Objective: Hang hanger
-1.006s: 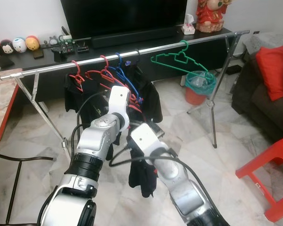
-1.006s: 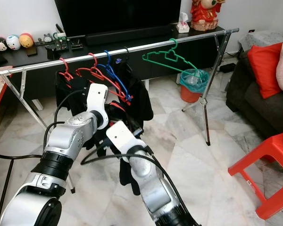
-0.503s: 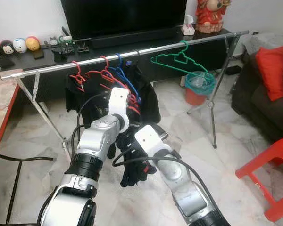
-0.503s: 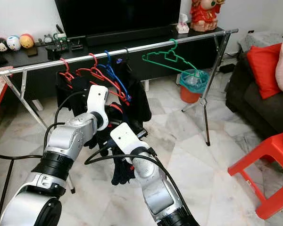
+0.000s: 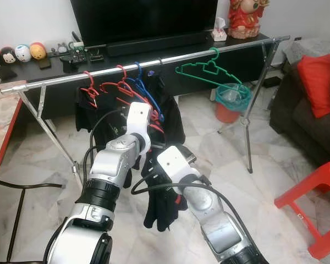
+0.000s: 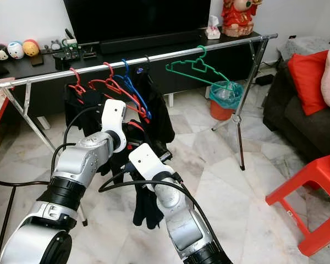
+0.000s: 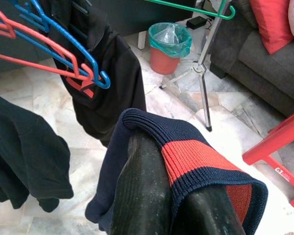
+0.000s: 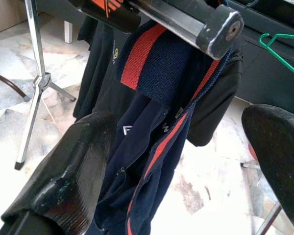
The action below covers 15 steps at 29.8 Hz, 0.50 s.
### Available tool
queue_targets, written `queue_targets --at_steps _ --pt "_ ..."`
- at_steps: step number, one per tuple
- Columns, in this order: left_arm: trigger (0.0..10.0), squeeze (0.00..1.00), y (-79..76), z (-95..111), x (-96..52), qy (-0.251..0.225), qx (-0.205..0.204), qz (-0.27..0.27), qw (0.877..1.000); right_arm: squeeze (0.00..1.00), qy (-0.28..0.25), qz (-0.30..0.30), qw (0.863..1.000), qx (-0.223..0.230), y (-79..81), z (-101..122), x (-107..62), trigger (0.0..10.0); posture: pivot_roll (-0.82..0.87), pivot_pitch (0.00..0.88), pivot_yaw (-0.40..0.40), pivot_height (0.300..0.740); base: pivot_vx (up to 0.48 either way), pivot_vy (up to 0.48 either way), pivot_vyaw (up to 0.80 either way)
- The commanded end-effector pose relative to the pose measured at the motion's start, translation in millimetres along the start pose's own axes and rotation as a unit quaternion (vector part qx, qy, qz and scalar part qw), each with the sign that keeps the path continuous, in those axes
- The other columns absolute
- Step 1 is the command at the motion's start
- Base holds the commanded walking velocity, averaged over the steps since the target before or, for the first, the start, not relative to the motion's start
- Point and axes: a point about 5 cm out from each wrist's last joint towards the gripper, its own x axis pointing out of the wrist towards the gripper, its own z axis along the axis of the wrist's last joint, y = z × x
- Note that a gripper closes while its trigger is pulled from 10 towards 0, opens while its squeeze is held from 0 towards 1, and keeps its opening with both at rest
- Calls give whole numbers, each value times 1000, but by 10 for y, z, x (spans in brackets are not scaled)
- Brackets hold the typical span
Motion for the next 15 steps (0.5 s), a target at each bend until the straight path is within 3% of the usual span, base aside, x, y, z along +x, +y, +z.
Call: queue_targets --at_steps 1,9,10,15 --pt "10000 0 -11 170 -4 -31 8 -2 999 0 -13 -3 1000 2 -5 70 -1 10000 52 5 64 740 0 0 0" --pt "10000 0 -12 171 -2 -31 8 -2 999 0 -14 -4 1000 1 -10 72 4 10000 52 5 64 740 0 0 0" --pt "10000 0 -142 181 -29 -26 16 -48 998 0 -15 -22 1000 -9 -58 38 144 10000 62 5 61 740 0 0 0" --pt "10000 0 -201 179 -41 -23 20 -68 997 0 -16 -32 999 -13 -95 30 195 10000 61 6 61 740 0 0 0"
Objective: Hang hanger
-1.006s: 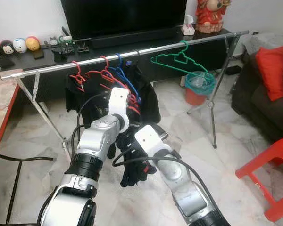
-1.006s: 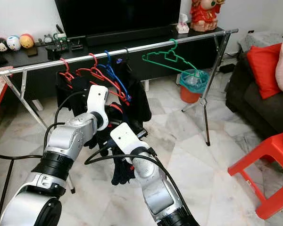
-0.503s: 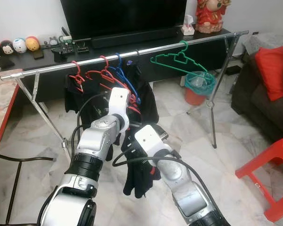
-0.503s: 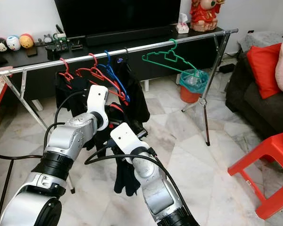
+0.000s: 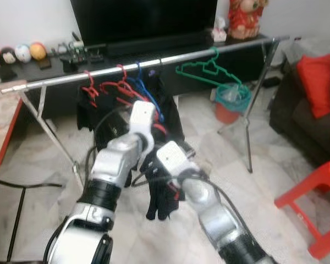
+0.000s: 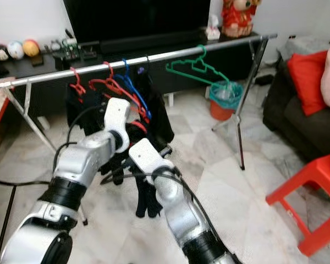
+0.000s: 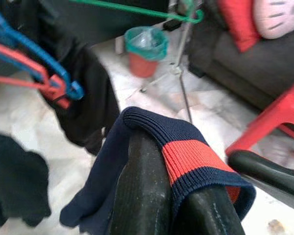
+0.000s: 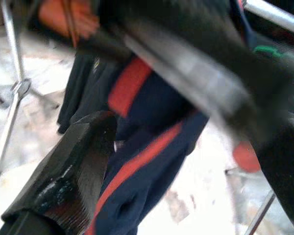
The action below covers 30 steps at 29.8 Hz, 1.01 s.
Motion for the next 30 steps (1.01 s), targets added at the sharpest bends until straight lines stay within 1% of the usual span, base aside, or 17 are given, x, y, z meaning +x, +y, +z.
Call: queue_targets --at_steps 1,9,12,14,20,23,30 --pt "10000 0 -22 85 -13 -13 3 -9 1000 0 2 2 1000 6 21 -16 0 10000 62 5 61 740 0 0 0" --pt "10000 0 -16 84 -23 -10 4 -11 1000 0 -7 -4 1000 6 18 -20 36 10000 62 5 63 740 0 0 0" --pt "10000 0 -10 77 -25 -8 5 -11 1000 0 -20 -12 1000 4 -7 20 36 10000 61 5 64 740 0 0 0" --pt "10000 0 -19 71 -27 -6 5 -13 1000 0 -25 -30 999 1 -48 36 39 10000 61 6 64 740 0 0 0" --pt "10000 0 -30 97 -54 -6 10 -23 1000 0 -15 -57 998 -3 -147 -42 74 10000 68 6 62 740 0 0 0" --pt "10000 0 -29 96 -64 -5 12 -24 1000 0 -13 -58 998 -5 -163 -60 81 10000 68 5 62 740 0 0 0" --pt "10000 0 -80 185 -108 -7 17 -38 999 0 -1 -64 998 -10 -180 -135 122 10000 71 6 60 740 0 0 0"
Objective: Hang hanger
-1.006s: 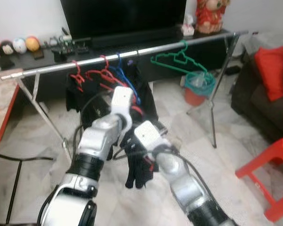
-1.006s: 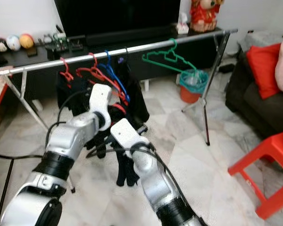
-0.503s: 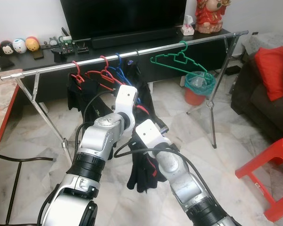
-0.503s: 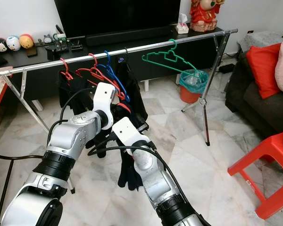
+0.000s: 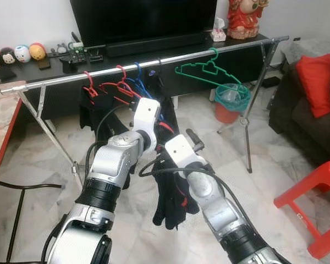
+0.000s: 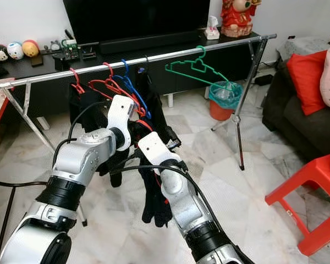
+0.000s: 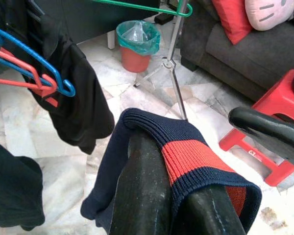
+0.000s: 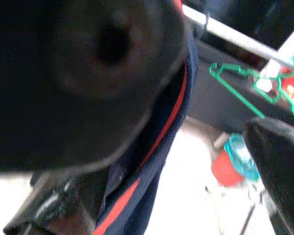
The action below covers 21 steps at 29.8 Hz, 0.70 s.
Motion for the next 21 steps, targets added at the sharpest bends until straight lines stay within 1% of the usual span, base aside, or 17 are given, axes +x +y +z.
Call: queue_targets --at_steps 1,10,18,21 --pt "10000 0 -87 130 -37 -23 10 -24 999 0 16 -8 1000 -1 -32 -46 29 10000 71 6 60 740 0 0 0" --pt "10000 0 -97 182 -78 -20 11 -27 999 0 39 -24 999 -2 -68 -156 44 10000 85 7 59 740 0 0 0" --pt "10000 0 -98 255 -142 -21 14 -30 999 0 72 -65 995 1 -169 -268 63 10000 90 5 59 740 0 0 0" --pt "10000 0 -94 280 -165 -22 14 -30 999 0 80 -70 994 2 -186 -301 58 10000 90 5 59 740 0 0 0"
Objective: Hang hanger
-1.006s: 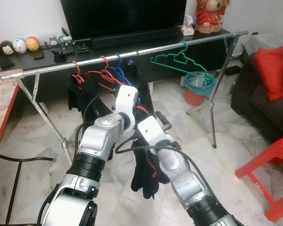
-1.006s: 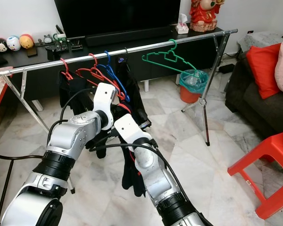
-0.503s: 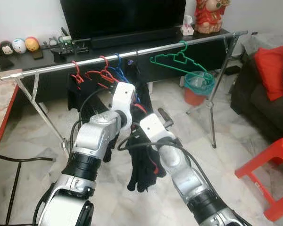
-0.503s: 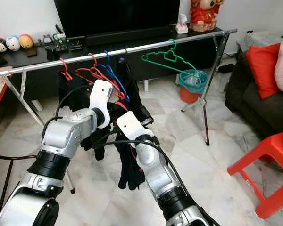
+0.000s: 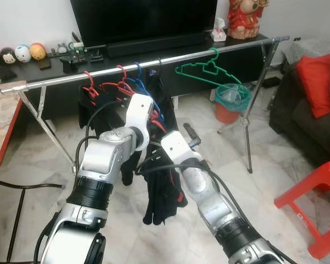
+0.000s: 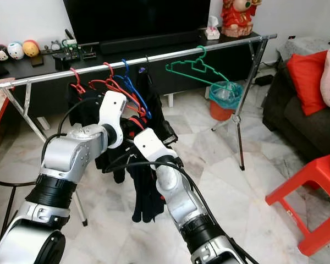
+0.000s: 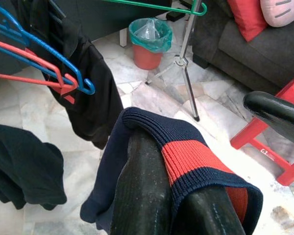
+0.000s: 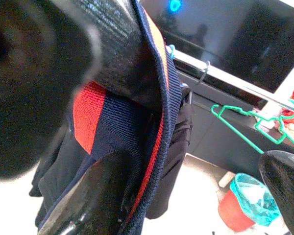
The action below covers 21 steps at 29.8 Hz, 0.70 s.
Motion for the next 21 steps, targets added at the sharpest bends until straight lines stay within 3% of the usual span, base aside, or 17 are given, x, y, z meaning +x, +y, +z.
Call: queue_targets --at_steps 1,13,21 --pt "10000 0 -141 190 -70 -36 7 -46 998 0 87 -42 995 5 -179 -338 -11 10000 90 5 59 740 0 0 0" --pt "10000 0 -125 456 -181 -69 9 -42 997 0 117 -55 992 5 -185 -453 -33 10000 100 6 59 740 0 0 0" --pt "10000 0 -122 476 -188 -74 8 -41 996 0 122 -56 991 9 -191 -476 -44 10000 101 6 58 740 0 0 0"
